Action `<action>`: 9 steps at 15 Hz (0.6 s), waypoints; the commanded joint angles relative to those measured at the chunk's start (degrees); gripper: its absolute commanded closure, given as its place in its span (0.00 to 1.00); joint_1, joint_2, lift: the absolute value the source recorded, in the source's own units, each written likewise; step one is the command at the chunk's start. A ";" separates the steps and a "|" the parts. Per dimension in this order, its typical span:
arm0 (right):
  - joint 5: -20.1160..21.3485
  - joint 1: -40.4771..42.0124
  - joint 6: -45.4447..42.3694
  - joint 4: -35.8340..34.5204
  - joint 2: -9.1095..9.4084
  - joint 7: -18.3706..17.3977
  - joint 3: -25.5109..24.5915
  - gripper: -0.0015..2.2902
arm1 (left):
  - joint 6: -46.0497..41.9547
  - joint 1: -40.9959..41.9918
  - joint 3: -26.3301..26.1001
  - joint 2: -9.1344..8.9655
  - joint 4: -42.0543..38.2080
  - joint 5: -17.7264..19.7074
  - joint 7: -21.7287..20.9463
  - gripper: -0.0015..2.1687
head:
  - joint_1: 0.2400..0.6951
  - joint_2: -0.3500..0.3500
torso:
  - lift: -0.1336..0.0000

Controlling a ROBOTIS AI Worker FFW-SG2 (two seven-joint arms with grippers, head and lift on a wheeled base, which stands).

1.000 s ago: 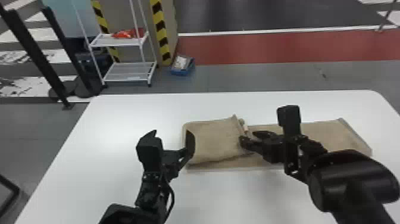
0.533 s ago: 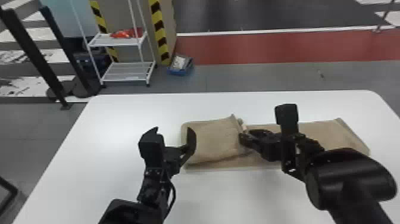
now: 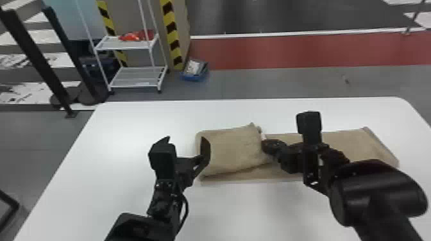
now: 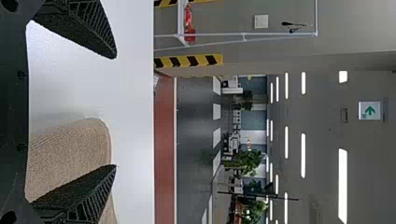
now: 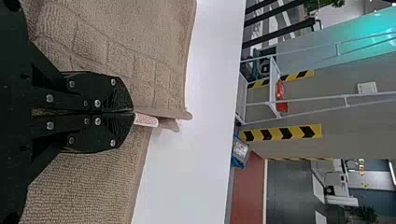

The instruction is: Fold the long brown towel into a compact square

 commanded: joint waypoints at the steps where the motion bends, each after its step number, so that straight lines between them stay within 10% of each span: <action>1: -0.58 1.60 -0.20 -2.88 -0.11 0.00 -0.46 0.49 | 0.00 -0.32 0.16 0.00 0.27 0.00 0.00 0.02 | 1.00 0.66 | 0.11; 9: -1.90 13.81 8.06 -30.65 -3.18 0.00 -14.88 0.49 | -0.70 -0.59 1.39 0.80 0.45 1.59 0.00 0.02 | 1.00 0.62 | 0.11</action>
